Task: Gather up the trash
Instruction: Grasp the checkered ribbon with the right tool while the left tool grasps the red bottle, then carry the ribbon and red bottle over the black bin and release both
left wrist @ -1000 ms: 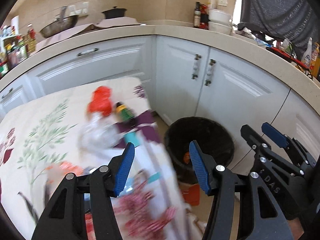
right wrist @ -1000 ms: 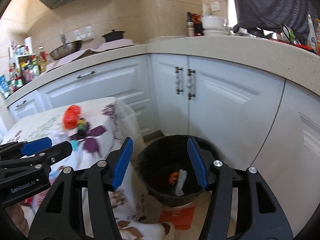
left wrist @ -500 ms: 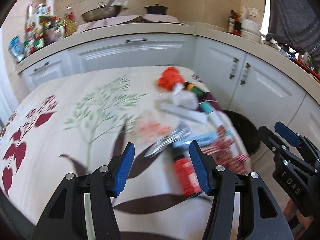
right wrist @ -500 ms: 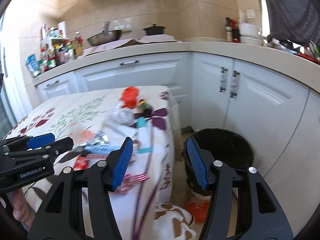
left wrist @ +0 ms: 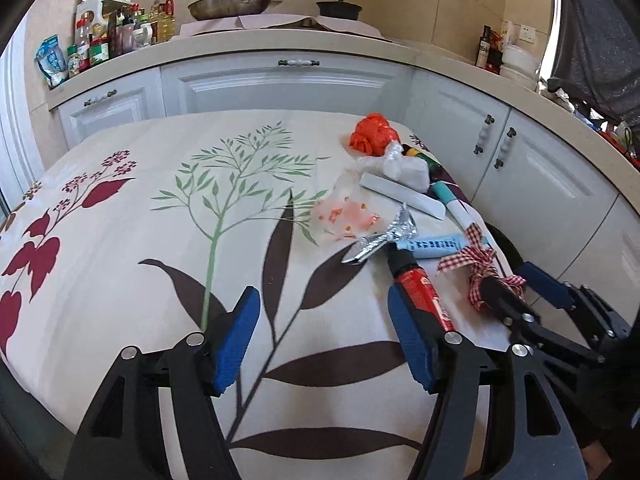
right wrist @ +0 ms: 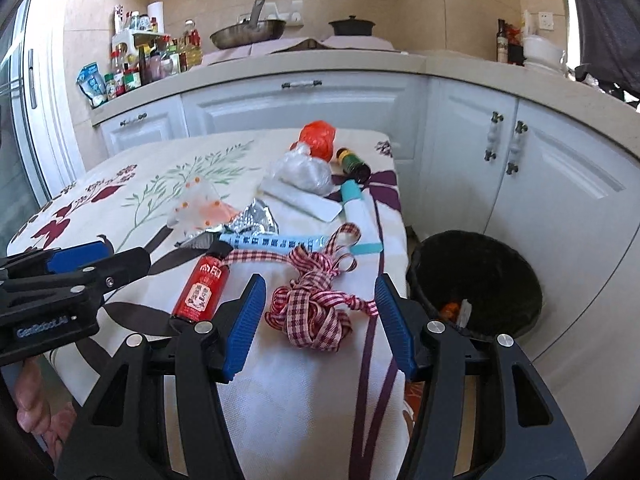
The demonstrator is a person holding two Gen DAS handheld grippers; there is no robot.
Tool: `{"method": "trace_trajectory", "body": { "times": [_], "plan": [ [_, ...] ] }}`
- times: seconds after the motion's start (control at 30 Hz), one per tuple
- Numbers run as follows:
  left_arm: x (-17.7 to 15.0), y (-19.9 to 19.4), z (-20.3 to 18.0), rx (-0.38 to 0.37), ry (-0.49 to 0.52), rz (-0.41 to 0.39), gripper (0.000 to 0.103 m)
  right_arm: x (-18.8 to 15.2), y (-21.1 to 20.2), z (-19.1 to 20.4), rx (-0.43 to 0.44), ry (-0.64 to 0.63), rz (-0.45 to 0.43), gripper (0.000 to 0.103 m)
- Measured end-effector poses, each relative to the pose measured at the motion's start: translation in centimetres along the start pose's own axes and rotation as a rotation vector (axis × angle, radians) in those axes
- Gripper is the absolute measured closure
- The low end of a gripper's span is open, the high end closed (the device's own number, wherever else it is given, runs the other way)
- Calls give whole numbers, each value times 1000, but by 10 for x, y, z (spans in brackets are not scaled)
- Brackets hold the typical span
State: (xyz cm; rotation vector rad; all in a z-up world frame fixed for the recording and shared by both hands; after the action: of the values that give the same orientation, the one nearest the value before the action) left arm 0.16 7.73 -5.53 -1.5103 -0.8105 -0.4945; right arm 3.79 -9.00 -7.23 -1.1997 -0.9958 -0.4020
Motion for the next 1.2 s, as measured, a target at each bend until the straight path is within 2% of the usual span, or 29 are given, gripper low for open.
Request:
{"method": "trace_trajectory", "body": {
  "times": [0.03,0.13,0.37,0.7,0.77,0.83,1.03,1.2],
  "plan": [
    [0,0,-1,-5,3,0,36,-1,2,0,8,-3,9,63],
    [-2,0,-7,-18,13,0,35,-3,4,2,26,-13,21,76],
    [-5,2,-23,-47,30,6,33,-1,-7,-2,26,-7,-10,79],
    [-10,16,-48,-64,67,26,34,1,-22,-34,-20,49,-51,79],
    [-13,20,-52,-59,75,31,40,0,-23,-39,-26,61,-52,79],
    [-14,24,-55,-53,81,36,53,-2,-23,-43,-29,69,-53,79],
    [-17,23,-57,-37,99,19,77,-5,-22,-48,-27,80,-53,79],
    [-20,20,-56,-43,109,12,78,-5,-23,-48,-26,76,-56,79]
  ]
}}
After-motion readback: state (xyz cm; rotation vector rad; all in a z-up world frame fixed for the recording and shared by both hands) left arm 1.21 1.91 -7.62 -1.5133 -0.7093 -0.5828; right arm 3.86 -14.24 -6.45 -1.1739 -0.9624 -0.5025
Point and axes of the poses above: each gripper's, at about its wrist camera, not at the fingertips, and y roughly the way its jaws point, z to its left, x to its top, the point moved 2 cm from there along y, roughly the way its jaws point, and after that the axes turned 2 degrees about -x, right-handed, at the moved point
